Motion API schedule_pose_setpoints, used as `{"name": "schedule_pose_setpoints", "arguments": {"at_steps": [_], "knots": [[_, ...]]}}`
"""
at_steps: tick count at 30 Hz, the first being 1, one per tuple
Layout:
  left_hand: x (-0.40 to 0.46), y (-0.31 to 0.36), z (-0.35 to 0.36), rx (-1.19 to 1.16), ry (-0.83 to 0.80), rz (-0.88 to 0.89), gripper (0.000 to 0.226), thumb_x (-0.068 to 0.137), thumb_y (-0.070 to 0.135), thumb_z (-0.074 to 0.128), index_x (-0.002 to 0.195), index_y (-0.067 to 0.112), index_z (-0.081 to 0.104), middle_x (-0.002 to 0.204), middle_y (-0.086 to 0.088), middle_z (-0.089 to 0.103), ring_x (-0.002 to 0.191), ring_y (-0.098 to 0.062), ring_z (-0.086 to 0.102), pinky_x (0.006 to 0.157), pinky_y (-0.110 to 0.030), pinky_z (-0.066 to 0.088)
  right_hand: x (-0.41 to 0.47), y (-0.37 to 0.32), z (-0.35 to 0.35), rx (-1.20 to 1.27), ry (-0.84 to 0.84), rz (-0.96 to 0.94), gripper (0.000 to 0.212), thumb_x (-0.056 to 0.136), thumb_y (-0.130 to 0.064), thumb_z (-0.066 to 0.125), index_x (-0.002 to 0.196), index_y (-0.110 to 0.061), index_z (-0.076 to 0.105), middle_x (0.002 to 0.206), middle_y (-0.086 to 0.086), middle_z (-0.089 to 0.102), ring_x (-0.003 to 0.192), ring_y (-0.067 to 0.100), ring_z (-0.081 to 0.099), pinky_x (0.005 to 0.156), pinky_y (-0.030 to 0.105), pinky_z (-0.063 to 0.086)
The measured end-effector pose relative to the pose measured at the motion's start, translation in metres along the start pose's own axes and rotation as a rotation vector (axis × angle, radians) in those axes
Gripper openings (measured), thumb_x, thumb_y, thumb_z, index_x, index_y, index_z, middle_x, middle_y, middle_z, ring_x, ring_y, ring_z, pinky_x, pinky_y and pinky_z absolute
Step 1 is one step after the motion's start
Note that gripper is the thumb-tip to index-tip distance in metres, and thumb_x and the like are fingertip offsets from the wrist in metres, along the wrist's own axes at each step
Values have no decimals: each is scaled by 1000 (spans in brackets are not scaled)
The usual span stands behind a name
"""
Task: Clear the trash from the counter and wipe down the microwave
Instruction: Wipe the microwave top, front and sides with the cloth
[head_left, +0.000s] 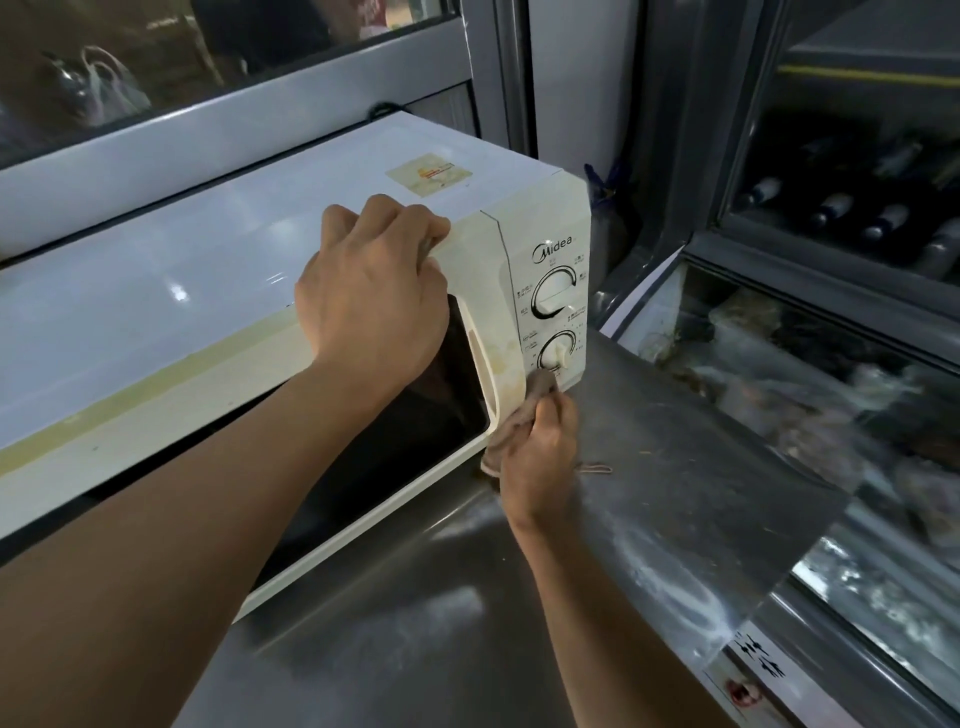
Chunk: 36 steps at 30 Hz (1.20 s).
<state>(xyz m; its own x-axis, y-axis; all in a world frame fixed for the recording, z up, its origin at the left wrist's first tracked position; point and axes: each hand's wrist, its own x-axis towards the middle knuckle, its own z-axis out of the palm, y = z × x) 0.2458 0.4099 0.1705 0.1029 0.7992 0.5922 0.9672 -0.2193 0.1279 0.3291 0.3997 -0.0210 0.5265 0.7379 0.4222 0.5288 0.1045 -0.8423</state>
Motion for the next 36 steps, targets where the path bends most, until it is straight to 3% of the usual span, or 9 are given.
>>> {"name": "schedule_pose_setpoints", "arguments": {"at_steps": [5, 8, 11, 15, 19, 24, 28, 32, 36], "knots": [[0, 1, -1, 16, -20, 1, 36, 89, 14, 44, 119, 25, 60, 117, 7, 56, 113, -23, 43, 62, -31, 31, 20, 25, -9, -58, -113, 143, 20, 87, 4, 45, 85, 11, 63, 95, 27, 61, 83, 38, 62, 71, 33, 46], [-1, 1, -1, 21, -23, -5, 35, 89, 15, 44, 119, 26, 60, 118, 9, 56, 113, -21, 42, 62, -30, 30, 38, 32, -13, 8, -92, 318, 13, 86, 0, 55, 87, 6, 67, 88, 24, 66, 83, 35, 63, 65, 23, 35], [0, 1, -1, 15, -25, -8, 35, 90, 15, 45, 119, 27, 60, 118, 10, 56, 113, -21, 43, 62, -30, 30, 59, 26, -25, 142, 22, 379, 16, 84, -3, 65, 98, 2, 68, 94, 18, 70, 85, 26, 63, 70, 13, 34], [0, 1, -2, 16, -22, -13, 36, 89, 15, 45, 119, 27, 60, 118, 10, 56, 112, -21, 43, 61, -29, 29, 88, 25, -40, 274, -10, 270, 15, 77, 0, 70, 91, -3, 68, 88, 11, 67, 73, 12, 59, 70, 13, 46], [0, 2, -1, 1, -14, -10, 35, 88, 13, 47, 117, 26, 62, 117, 9, 58, 112, -22, 44, 62, -30, 31, 102, 15, -50, 324, -115, 96, 15, 74, 7, 69, 83, -6, 68, 90, 6, 59, 75, 1, 55, 72, 11, 42], [0, 1, -1, 15, 1, 1, 35, 89, 13, 47, 118, 25, 62, 118, 9, 58, 110, -22, 45, 62, -29, 30, 106, 6, -48, 316, -85, -54, 21, 76, 13, 59, 88, -4, 63, 96, 2, 51, 80, -9, 52, 73, 2, 37], [0, 2, 0, 20, 14, -2, 34, 88, 13, 47, 117, 25, 62, 117, 9, 59, 110, -23, 45, 62, -29, 30, 93, 29, -36, 256, -58, 24, 21, 81, 11, 58, 95, -4, 61, 98, 9, 51, 84, 9, 50, 76, 2, 36], [-1, 2, 0, 17, 13, -8, 34, 88, 13, 47, 116, 25, 62, 116, 9, 58, 110, -22, 45, 63, -30, 30, 89, 50, -33, 105, -159, 106, 15, 79, 7, 63, 89, -4, 60, 97, 9, 54, 88, 20, 54, 68, 9, 32], [-1, 1, 1, 3, 3, -13, 35, 88, 12, 46, 116, 26, 62, 117, 10, 58, 110, -22, 44, 63, -30, 31, 98, 34, -41, 144, -203, 123, 16, 78, 4, 67, 86, -9, 62, 97, 7, 53, 84, 14, 54, 69, 10, 36]]}}
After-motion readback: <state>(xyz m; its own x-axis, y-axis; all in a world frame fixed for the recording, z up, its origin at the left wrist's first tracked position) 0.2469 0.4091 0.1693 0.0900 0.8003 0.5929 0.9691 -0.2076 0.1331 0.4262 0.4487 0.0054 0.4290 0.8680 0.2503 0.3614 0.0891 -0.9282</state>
